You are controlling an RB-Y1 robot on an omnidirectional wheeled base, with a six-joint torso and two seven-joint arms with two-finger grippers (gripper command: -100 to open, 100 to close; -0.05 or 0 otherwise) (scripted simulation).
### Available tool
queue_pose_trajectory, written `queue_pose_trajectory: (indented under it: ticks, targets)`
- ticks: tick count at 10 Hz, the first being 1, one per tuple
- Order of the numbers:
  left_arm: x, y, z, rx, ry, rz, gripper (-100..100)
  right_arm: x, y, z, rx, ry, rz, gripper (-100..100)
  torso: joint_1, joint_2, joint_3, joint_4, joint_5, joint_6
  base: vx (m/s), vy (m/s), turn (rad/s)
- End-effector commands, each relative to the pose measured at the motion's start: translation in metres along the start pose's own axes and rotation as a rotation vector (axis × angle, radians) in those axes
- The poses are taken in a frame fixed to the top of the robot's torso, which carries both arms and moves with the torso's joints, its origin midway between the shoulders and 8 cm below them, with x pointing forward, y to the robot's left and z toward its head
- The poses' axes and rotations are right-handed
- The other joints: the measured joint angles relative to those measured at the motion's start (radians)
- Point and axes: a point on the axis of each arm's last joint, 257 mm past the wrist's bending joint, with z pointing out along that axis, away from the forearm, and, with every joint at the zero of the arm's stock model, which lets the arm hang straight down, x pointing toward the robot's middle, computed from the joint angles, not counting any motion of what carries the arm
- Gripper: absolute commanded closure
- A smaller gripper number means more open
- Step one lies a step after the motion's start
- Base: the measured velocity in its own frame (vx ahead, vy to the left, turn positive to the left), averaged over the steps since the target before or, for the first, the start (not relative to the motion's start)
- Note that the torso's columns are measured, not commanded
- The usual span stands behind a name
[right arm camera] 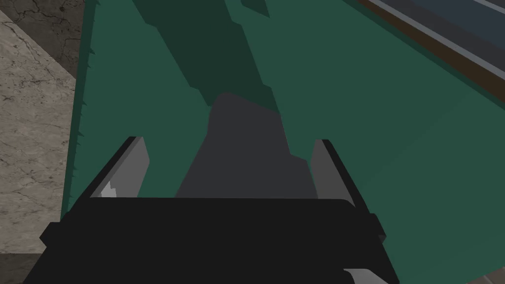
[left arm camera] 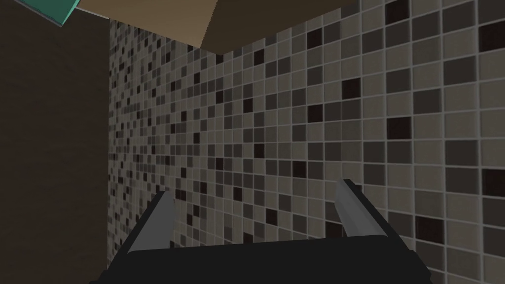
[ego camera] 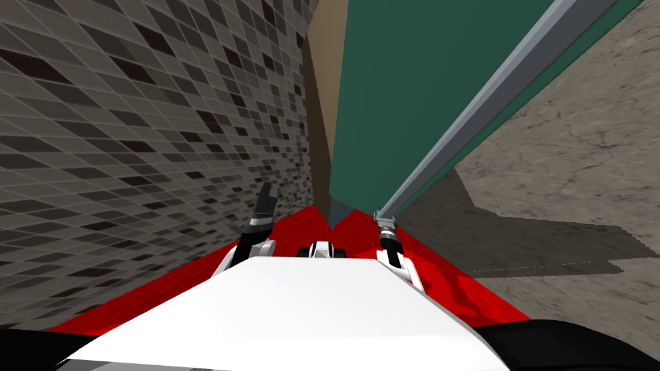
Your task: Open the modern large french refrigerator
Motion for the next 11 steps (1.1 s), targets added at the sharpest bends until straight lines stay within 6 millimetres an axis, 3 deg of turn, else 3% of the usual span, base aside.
queue_pose_trajectory:
  ticks: [1,4,5,6,11]
  targets:
    - [0.000,0.000,0.000,0.000,0.000,0.000,0,-0.010,-0.012,0.001,0.021,0.008,-0.001,-100,0.005,0.003,0.001,0.001,0.002,0.002,-0.012,-0.026,0.064]
    - [0.000,0.000,0.000,0.000,0.000,0.000,0,-0.023,-0.021,-0.001,0.037,0.017,0.005,-100,0.012,0.013,0.007,0.006,0.006,0.002,-0.017,-0.021,0.063]
    - [0.000,0.000,0.000,0.000,0.000,0.000,0,-0.014,-0.016,-0.002,0.027,0.030,0.005,-100,0.012,0.015,0.008,0.007,0.007,0.002,-0.003,-0.014,0.038]
    - [0.000,0.000,0.000,0.000,0.000,0.000,0,-0.012,-0.015,-0.002,0.026,0.036,0.006,0,0.013,0.013,0.007,0.005,0.005,0.002,0.011,0.000,0.022]
    - [0.000,0.000,0.000,0.000,0.000,0.000,0,-0.004,-0.010,-0.004,0.018,0.056,0.008,0,0.008,0.004,0.002,0.000,0.001,-0.002,0.002,0.001,0.006]
